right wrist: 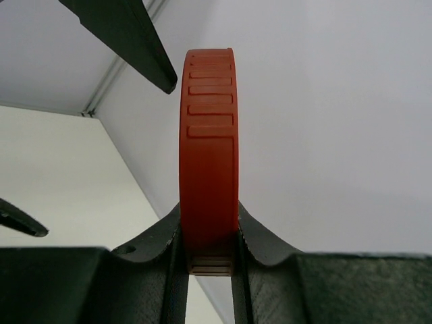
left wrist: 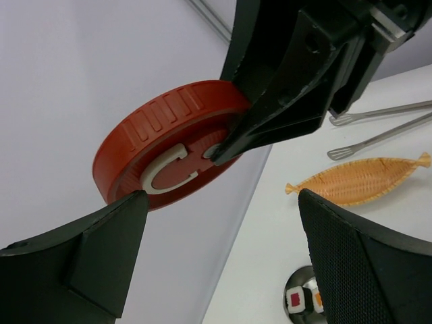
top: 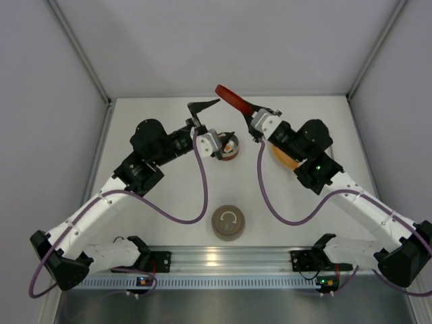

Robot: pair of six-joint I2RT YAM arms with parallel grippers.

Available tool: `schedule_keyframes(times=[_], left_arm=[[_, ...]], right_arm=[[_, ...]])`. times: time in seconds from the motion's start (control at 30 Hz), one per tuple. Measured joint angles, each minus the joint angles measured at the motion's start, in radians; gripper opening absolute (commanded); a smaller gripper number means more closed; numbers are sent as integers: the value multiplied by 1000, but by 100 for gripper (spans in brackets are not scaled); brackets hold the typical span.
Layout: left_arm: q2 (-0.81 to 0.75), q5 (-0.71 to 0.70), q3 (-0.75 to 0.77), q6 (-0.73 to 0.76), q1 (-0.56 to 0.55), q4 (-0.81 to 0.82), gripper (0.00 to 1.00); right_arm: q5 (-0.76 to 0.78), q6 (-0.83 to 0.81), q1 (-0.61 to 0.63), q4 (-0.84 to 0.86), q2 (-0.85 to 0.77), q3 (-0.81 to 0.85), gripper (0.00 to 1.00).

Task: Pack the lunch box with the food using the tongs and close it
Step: Adjust the box lid.

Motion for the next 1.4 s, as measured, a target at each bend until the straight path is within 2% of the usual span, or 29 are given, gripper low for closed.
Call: schedule_keyframes(times=[0.2,0.47,0.9,1.13,1.4], left_arm=[[0,-41,-6,10,0,51,98],[0,-25,-13,10,0,53,97],[0,13,-13,6,0,51,97],[0,40,-6,11,8,36,91],[-39,66,-6,118,6,-55,88]], right_arm=[[-23,68,1,-3,-14,0,0],[-61,135,2,-10,-51,0,0],[-91,151,9,-35,-57,0,0],[-92,154,14,-41,-57,3,0],[-92,151,19,-45,-57,3,0]])
